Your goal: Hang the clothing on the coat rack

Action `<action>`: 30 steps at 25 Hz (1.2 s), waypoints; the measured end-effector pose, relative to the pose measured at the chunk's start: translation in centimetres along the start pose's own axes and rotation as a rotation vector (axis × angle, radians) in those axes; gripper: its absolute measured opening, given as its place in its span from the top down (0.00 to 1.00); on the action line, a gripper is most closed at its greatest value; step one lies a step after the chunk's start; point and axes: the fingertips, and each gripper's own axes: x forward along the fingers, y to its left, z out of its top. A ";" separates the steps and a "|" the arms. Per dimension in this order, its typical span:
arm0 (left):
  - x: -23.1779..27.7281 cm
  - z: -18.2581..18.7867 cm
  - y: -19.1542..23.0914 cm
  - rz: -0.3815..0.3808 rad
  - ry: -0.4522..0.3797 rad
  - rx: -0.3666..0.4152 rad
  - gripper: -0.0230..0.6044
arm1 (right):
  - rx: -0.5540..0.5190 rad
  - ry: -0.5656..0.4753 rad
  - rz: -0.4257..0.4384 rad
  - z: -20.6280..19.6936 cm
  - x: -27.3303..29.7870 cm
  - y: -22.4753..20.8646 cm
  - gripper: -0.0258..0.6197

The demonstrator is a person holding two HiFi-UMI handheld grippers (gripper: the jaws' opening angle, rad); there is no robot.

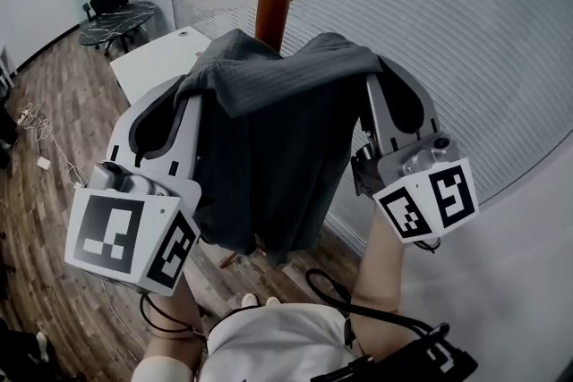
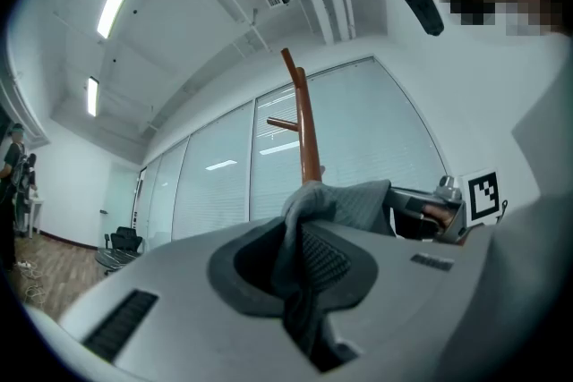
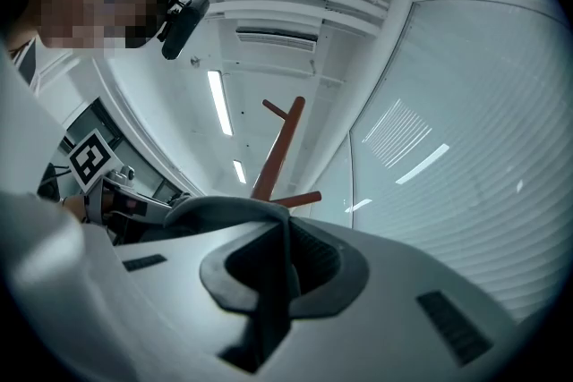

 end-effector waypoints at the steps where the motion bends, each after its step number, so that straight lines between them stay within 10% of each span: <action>1: 0.0 -0.3 0.1 0.000 0.006 -0.004 0.90 | 0.003 0.007 -0.002 -0.3 0.0 0.2 0.91; 30: 2.6 -7.0 1.8 0.002 0.146 -0.057 0.90 | 0.082 0.132 0.017 -6.7 1.3 0.0 0.91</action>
